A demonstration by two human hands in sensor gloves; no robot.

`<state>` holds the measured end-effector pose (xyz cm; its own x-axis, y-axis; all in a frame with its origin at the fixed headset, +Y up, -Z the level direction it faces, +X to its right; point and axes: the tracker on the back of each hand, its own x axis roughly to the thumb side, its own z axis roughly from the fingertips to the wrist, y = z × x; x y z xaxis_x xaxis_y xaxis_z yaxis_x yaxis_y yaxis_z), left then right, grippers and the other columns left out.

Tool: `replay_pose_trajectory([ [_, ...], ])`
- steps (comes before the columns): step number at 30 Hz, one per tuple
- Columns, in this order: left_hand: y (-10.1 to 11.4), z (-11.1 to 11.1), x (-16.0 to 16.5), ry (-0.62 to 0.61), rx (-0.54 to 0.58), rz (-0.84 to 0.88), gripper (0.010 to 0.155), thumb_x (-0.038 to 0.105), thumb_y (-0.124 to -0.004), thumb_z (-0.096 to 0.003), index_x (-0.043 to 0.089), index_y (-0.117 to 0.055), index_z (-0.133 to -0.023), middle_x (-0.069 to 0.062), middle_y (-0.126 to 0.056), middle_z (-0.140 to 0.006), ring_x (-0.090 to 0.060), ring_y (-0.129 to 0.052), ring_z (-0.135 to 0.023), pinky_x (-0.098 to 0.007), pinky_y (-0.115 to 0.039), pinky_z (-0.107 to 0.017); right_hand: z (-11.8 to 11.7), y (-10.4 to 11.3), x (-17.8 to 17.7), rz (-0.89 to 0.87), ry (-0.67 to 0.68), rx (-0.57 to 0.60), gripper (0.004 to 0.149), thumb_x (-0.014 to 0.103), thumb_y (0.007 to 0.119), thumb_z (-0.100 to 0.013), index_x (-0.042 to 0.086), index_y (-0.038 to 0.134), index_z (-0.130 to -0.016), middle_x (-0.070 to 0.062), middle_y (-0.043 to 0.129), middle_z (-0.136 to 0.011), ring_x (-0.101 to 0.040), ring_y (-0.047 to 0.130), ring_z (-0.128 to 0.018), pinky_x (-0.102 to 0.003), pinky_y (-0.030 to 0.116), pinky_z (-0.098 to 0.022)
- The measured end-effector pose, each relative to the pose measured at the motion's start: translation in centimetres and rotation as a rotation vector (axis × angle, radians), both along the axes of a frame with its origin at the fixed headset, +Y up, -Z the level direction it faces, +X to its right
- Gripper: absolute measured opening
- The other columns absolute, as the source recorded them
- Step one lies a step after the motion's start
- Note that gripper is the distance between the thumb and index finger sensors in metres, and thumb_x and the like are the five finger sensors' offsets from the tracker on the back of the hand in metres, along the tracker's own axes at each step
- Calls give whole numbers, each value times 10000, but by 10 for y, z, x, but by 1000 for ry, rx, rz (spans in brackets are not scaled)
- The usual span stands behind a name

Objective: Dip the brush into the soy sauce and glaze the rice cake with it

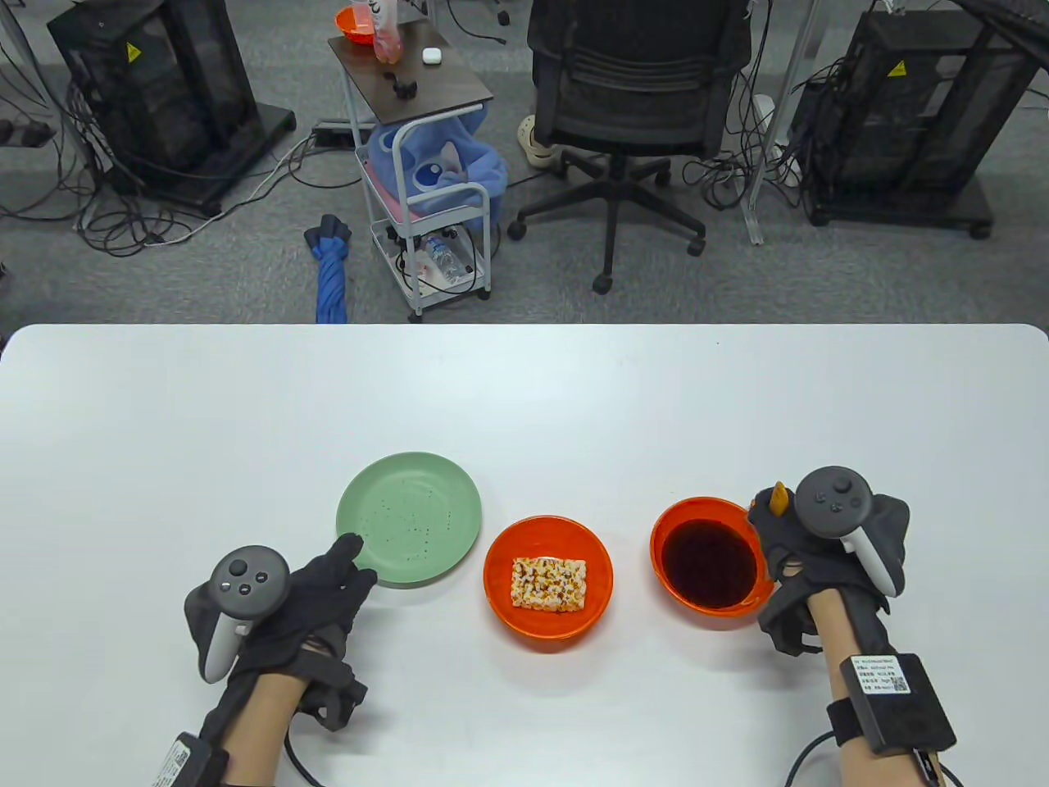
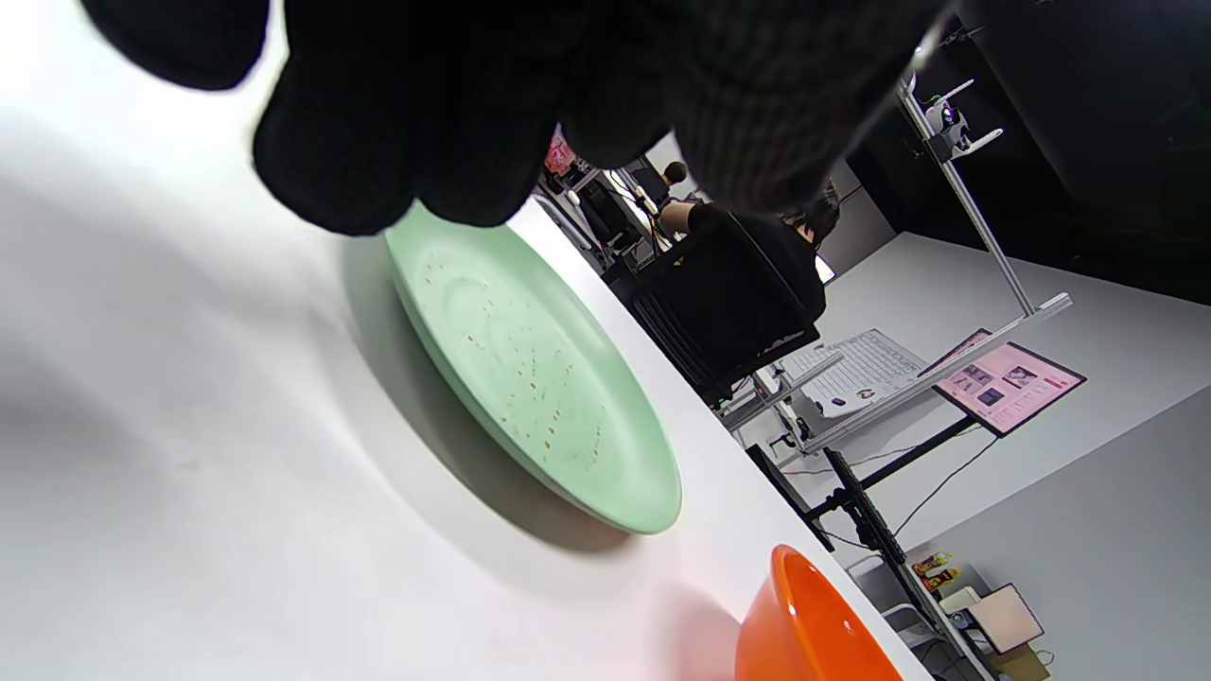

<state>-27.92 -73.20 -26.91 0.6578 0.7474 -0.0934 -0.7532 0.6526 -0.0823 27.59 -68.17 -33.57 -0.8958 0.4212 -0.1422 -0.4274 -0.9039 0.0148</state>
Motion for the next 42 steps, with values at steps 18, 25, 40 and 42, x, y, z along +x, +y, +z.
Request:
replay_pose_trajectory([
  [18,-2,0,-2,0,-17,5,639,496,-756,-488,246,-610,-1058,-138,-787,-959,-399,-885,-752,-616,-676,-596,-4,-11,5,-83,-11,-22,480,373,673,-520,53,743,-871,-167,982,-530,-209,947,-217,-433,834,-189],
  [25,-3,0,-2,-3,-24,0,640,497,-755,-487,247,-610,-1058,-138,-787,-959,-397,-887,-751,-615,-678,-595,0,-9,13,-74,-25,-13,485,371,669,-522,35,738,-866,-161,986,-528,-211,949,-210,-435,835,-185],
  [40,-4,0,-3,-1,-27,8,639,497,-754,-487,245,-612,-1057,-138,-790,-957,-397,-889,-748,-614,-681,-592,13,26,-14,-152,58,100,497,376,662,-524,27,729,-871,-162,986,-539,-214,956,-220,-436,840,-191],
  [42,-4,0,-3,-2,-27,8,638,497,-754,-488,245,-611,-1057,-139,-791,-956,-398,-890,-746,-613,-681,-591,17,33,-30,-246,98,131,497,377,660,-526,28,728,-872,-160,986,-540,-211,957,-220,-435,840,-192],
])
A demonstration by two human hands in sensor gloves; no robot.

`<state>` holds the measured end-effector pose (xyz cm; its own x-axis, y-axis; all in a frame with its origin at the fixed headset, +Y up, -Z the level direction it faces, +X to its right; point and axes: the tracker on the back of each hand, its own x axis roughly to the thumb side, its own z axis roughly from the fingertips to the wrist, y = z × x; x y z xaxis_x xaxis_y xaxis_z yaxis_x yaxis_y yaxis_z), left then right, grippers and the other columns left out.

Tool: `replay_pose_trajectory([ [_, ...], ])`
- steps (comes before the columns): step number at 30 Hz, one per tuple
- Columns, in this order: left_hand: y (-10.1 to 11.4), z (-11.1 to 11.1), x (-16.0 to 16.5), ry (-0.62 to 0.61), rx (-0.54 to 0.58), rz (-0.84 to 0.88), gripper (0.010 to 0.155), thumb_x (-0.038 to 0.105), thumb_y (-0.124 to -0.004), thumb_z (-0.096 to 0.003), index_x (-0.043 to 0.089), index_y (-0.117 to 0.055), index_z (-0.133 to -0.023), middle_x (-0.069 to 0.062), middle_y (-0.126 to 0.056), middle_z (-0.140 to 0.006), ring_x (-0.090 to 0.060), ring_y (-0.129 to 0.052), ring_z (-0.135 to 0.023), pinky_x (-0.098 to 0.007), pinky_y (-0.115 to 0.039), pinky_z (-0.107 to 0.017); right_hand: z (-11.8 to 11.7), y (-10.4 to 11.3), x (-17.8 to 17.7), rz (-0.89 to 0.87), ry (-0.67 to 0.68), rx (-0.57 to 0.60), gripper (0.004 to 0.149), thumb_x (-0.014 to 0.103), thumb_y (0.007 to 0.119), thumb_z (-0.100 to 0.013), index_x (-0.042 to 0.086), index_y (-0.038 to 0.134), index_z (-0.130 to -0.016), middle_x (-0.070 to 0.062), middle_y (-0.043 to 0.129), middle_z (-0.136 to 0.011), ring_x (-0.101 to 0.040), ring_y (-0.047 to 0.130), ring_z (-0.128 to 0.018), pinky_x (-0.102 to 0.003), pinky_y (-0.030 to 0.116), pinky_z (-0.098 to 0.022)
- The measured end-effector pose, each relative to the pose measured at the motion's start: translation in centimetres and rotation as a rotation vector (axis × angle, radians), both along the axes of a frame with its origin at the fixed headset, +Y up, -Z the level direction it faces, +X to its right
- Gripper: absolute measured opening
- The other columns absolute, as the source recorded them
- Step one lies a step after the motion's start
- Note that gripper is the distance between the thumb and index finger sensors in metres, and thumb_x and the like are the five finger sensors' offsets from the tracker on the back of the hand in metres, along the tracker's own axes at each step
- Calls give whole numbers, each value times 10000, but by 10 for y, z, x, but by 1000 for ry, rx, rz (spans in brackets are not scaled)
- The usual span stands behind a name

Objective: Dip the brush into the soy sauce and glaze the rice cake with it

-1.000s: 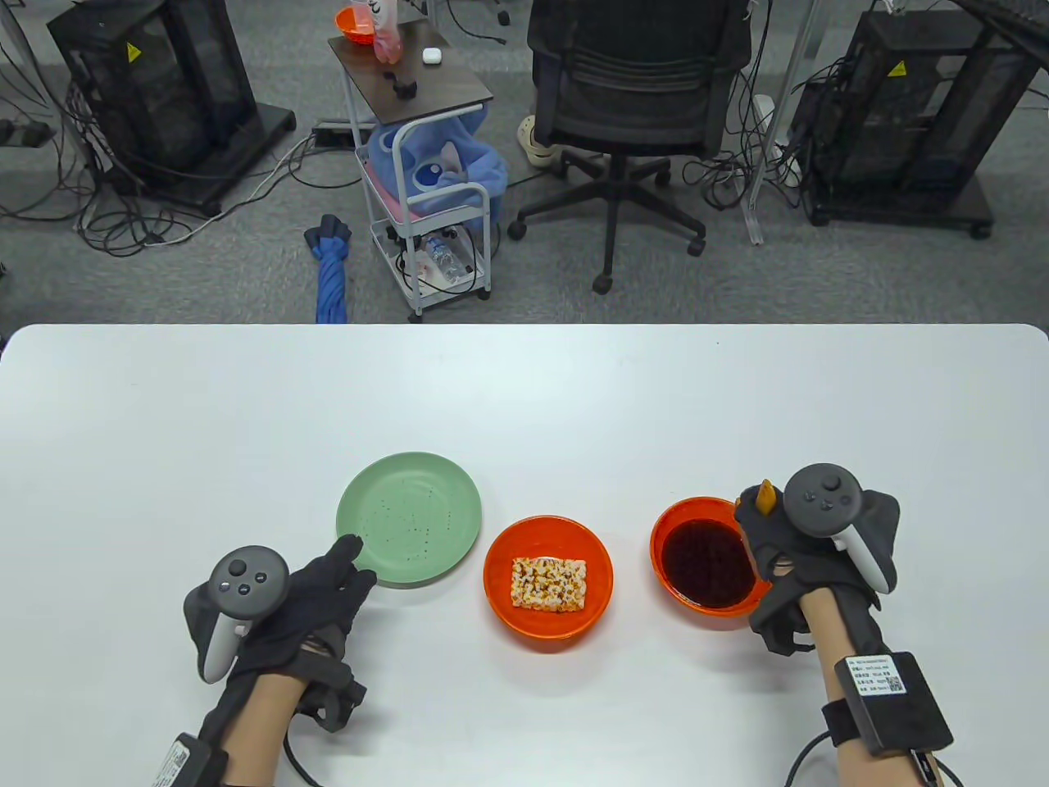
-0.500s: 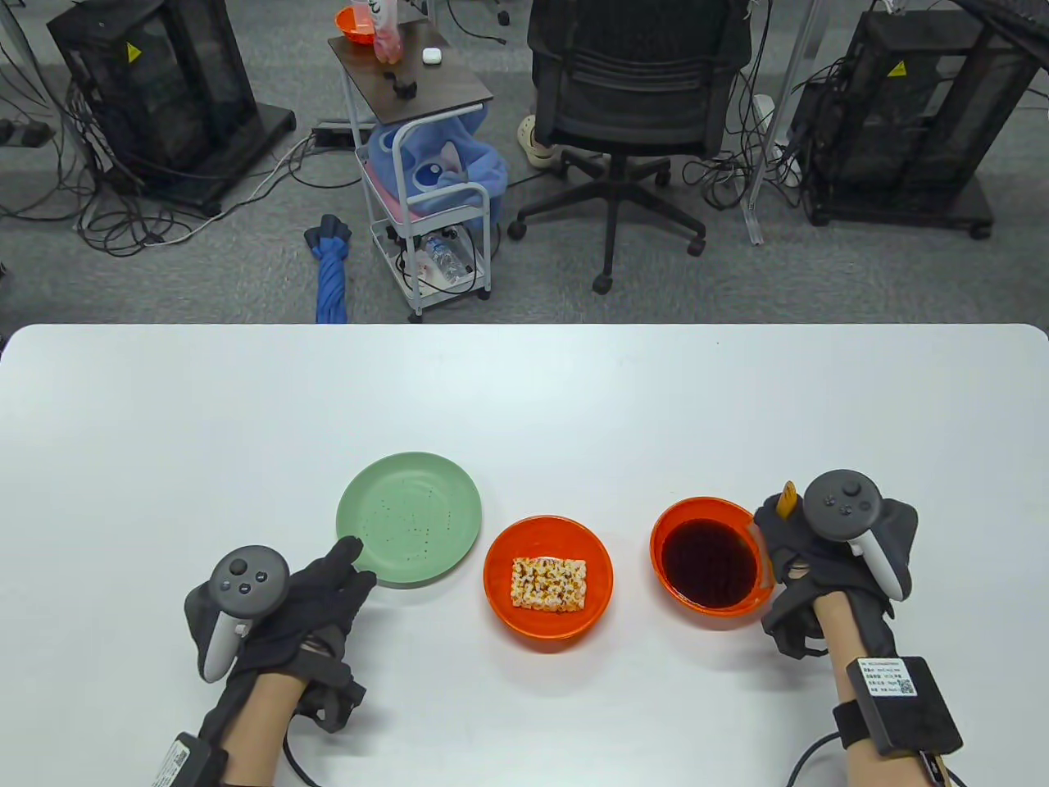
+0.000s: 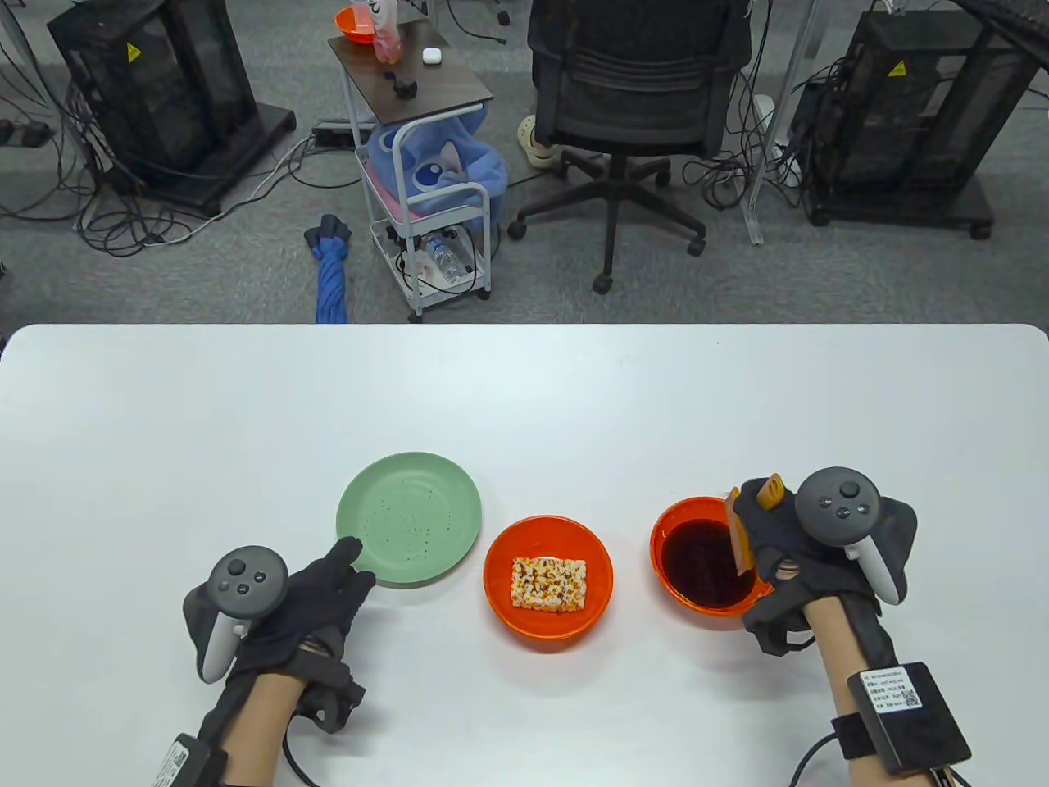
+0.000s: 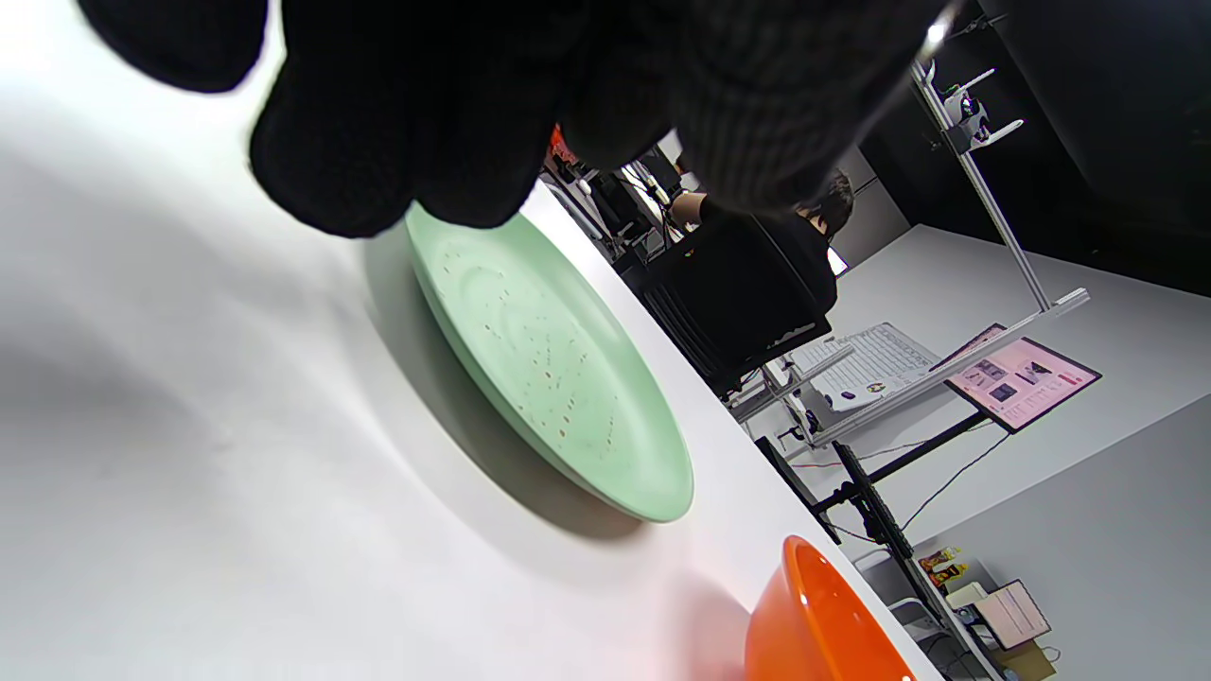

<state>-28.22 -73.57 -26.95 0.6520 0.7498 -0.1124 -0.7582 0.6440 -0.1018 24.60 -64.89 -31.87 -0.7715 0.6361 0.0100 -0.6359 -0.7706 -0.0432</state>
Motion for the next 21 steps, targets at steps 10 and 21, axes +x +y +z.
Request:
replay_pose_trajectory([
  [10,-2,0,0,-6,-5,1,636,497,-752,-488,245,-614,-1055,-136,-793,-954,-395,-892,-744,-612,-684,-590,7,-32,-105,-301,222,-64,497,385,658,-528,38,719,-880,-147,990,-559,-193,973,-236,-415,857,-196],
  [21,-5,-2,9,-42,-7,-34,637,497,-752,-488,246,-611,-1057,-136,-787,-962,-399,-886,-761,-618,-676,-596,-2,-73,-159,-313,268,-172,494,391,661,-528,59,709,-891,-132,990,-584,-166,985,-254,-383,868,-198],
])
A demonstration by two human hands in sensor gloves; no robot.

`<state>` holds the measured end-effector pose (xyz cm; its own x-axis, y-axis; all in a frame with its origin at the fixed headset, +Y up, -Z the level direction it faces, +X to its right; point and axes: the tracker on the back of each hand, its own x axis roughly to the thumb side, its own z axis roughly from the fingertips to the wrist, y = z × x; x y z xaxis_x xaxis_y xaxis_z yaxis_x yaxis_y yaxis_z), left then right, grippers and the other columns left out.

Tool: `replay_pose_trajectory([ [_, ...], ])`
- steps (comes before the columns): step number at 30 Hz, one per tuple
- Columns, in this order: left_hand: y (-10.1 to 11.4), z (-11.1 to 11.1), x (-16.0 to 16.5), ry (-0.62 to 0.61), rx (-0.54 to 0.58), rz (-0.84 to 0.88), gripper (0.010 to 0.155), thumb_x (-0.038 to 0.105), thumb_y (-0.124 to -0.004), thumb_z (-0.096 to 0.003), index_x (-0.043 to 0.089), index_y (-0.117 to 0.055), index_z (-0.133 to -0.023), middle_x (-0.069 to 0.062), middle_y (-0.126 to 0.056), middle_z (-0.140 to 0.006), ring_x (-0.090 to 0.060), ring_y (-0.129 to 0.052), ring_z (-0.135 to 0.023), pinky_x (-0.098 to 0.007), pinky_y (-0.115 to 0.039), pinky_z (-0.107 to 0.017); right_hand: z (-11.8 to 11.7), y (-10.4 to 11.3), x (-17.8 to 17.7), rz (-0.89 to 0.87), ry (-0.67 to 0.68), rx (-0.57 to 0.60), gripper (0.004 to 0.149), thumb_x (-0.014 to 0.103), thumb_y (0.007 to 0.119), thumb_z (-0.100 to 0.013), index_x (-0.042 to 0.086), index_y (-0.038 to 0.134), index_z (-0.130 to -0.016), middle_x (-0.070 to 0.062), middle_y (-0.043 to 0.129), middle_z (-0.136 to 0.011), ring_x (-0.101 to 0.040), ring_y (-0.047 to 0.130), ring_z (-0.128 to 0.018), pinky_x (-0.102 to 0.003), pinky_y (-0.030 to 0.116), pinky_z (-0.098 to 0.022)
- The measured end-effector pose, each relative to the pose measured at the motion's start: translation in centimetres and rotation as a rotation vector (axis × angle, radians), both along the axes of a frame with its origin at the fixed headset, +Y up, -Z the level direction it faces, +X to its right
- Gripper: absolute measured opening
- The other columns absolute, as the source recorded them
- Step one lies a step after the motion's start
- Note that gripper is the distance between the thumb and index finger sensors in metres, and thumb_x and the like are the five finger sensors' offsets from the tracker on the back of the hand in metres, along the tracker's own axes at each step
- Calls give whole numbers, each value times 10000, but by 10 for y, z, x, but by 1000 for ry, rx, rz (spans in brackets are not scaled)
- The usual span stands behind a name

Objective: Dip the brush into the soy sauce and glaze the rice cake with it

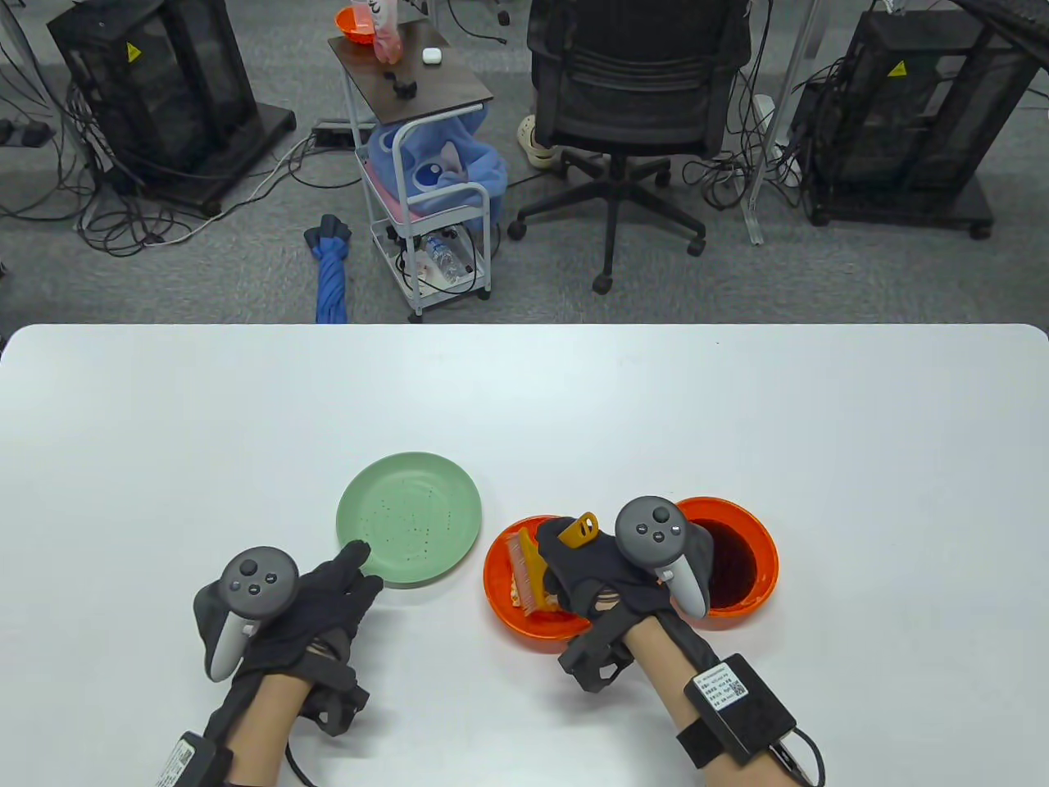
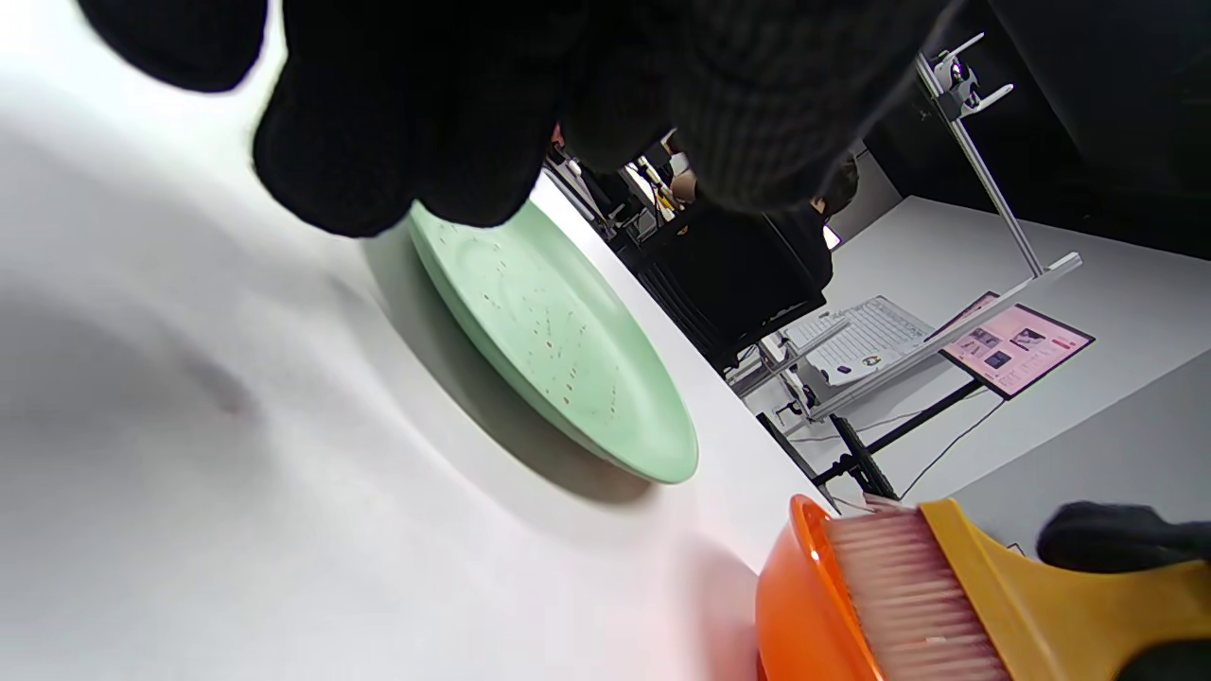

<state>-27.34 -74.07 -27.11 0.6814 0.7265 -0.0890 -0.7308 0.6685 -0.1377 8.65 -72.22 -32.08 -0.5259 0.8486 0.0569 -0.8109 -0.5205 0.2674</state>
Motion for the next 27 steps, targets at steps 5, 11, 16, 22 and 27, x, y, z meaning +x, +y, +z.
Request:
replay_pose_trajectory([
  [5,-1,0,2,-10,-5,-10,638,497,-752,-488,245,-612,-1057,-135,-781,-971,-402,-882,-777,-626,-670,-604,-3,-8,3,13,-16,-28,493,383,671,-526,51,715,-886,-141,994,-576,-167,986,-242,-374,863,-176],
  [11,-2,0,2,-16,-5,-8,643,504,-753,-485,247,-611,-1057,-135,-779,-974,-402,-881,-783,-630,-667,-607,-3,-11,21,27,-45,-48,491,373,679,-522,35,728,-875,-150,1002,-560,-174,985,-220,-373,855,-147],
  [16,-3,0,1,-14,-10,-9,641,504,-753,-485,248,-614,-1056,-133,-782,-974,-403,-881,-784,-630,-667,-608,-1,-8,43,52,-79,-57,490,370,681,-522,31,731,-872,-151,1002,-556,-181,983,-216,-378,853,-146],
  [22,-3,0,1,-12,-12,-8,637,502,-752,-486,248,-618,-1054,-130,-785,-973,-404,-884,-783,-630,-668,-607,1,2,56,105,-105,-27,488,370,680,-523,31,732,-871,-151,999,-557,-187,982,-227,-387,853,-167],
  [27,-4,0,2,-12,-16,-9,638,502,-751,-487,248,-615,-1056,-131,-786,-972,-405,-883,-782,-630,-669,-606,0,19,44,114,-75,12,492,375,674,-525,32,726,-875,-150,995,-561,-183,981,-236,-386,855,-171],
])
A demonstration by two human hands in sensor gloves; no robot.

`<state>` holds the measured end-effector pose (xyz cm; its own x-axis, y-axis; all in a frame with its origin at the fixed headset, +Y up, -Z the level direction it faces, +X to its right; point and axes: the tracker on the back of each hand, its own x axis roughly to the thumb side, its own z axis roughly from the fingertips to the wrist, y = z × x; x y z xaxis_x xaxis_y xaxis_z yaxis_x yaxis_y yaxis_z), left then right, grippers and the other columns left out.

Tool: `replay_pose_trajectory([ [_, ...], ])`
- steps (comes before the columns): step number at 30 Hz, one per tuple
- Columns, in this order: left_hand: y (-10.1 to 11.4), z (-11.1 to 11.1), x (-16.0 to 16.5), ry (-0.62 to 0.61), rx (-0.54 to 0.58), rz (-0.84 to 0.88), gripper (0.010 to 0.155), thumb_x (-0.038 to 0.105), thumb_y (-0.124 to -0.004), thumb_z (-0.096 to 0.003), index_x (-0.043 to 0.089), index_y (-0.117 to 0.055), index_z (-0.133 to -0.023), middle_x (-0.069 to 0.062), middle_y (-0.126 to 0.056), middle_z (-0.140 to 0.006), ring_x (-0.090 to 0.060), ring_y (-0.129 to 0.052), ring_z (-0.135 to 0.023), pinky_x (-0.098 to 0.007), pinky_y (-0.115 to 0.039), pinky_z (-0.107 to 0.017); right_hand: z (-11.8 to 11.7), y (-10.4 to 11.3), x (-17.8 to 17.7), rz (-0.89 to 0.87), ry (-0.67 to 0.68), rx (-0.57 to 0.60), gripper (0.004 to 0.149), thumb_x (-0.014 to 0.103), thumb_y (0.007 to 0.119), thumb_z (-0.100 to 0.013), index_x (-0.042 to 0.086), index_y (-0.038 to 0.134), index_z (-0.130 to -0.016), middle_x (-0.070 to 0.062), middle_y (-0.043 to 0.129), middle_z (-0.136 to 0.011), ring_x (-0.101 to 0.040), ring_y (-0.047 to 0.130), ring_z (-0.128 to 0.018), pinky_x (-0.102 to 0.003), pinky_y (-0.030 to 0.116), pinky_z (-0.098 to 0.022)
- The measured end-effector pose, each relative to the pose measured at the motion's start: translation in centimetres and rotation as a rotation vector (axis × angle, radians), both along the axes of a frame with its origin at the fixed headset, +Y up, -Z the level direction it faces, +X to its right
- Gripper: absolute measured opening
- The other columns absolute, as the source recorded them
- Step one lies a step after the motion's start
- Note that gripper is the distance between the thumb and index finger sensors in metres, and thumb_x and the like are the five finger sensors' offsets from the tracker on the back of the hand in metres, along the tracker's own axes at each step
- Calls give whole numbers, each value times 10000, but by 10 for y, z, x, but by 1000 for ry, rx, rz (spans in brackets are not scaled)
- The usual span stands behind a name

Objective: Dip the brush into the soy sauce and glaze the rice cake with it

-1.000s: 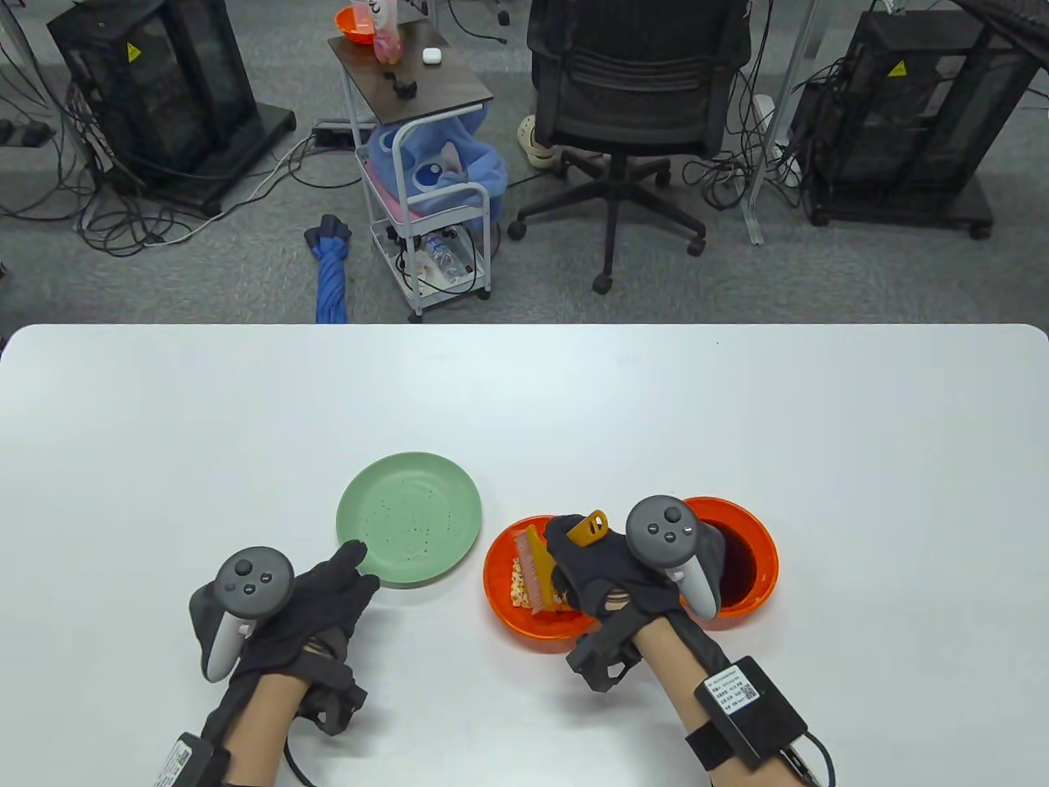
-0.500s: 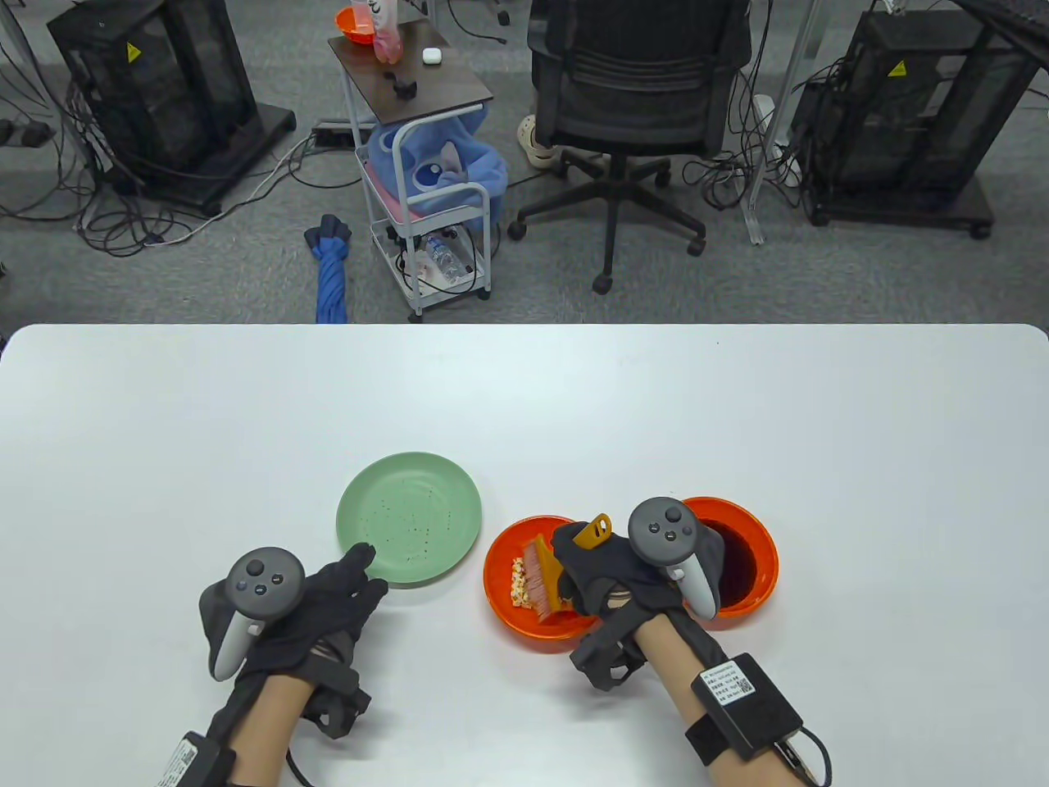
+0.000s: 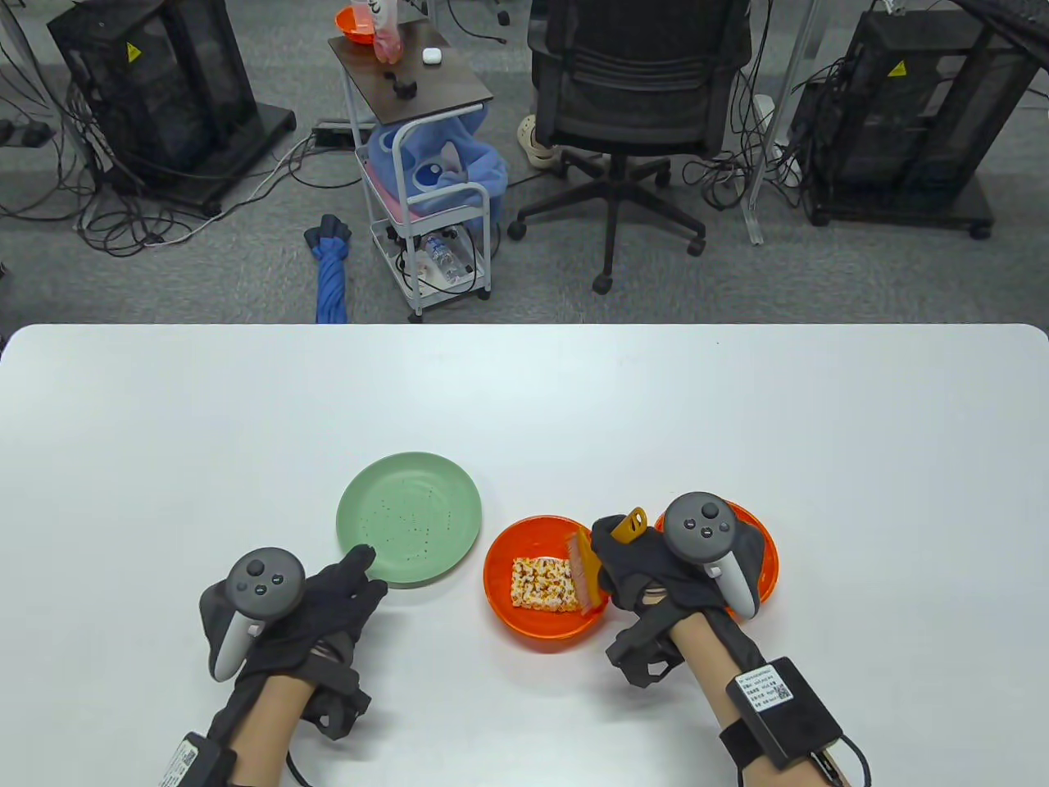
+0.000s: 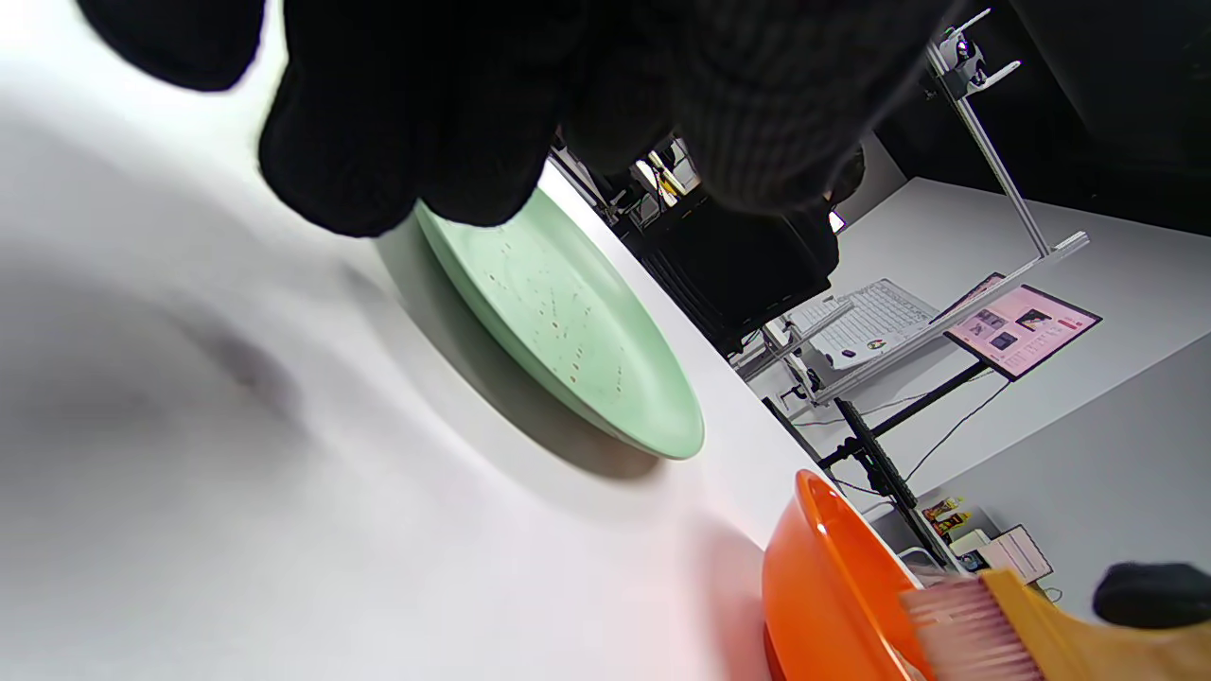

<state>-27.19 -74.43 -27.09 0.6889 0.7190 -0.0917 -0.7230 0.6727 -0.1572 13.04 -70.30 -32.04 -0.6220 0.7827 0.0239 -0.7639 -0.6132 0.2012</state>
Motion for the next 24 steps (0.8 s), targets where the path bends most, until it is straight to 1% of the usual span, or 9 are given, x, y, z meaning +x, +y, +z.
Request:
replay_pose_trajectory([
  [2,0,0,0,1,-2,1,638,502,-751,-486,248,-616,-1055,-134,-785,-972,-404,-884,-782,-631,-669,-605,-1,6,-11,-26,25,11,494,378,671,-527,35,723,-878,-145,994,-565,-181,981,-239,-383,857,-174],
  [5,0,0,0,2,-5,3,636,501,-751,-487,247,-618,-1054,-133,-788,-970,-406,-886,-779,-629,-671,-605,-2,7,-27,-62,56,15,494,381,669,-528,41,718,-882,-141,992,-571,-177,982,-242,-380,858,-176],
  [7,0,0,-1,2,-7,3,635,501,-751,-487,246,-619,-1054,-133,-789,-968,-405,-886,-778,-630,-670,-604,-2,2,-37,-73,74,6,496,383,667,-528,41,717,-883,-140,992,-573,-174,982,-243,-376,857,-175],
  [11,-1,0,-1,1,-9,4,635,501,-751,-487,244,-622,-1053,-133,-792,-966,-404,-890,-775,-630,-672,-604,-3,-15,-49,-75,93,-26,496,388,670,-529,45,716,-884,-130,997,-572,-142,987,-215,-321,843,-105],
  [15,-1,0,-1,-1,-13,2,633,501,-750,-487,244,-624,-1051,-132,-795,-963,-403,-891,-773,-630,-673,-602,-3,-23,-48,-51,91,-44,496,382,679,-525,37,722,-878,-138,1001,-562,-138,989,-193,-318,840,-84],
  [24,-1,-1,-1,-1,-14,2,631,501,-749,-487,243,-627,-1050,-135,-798,-960,-404,-895,-768,-630,-674,-601,-2,-28,-19,-49,39,-74,495,378,682,-523,28,730,-870,-137,1008,-552,-150,989,-182,-327,838,-81],
])
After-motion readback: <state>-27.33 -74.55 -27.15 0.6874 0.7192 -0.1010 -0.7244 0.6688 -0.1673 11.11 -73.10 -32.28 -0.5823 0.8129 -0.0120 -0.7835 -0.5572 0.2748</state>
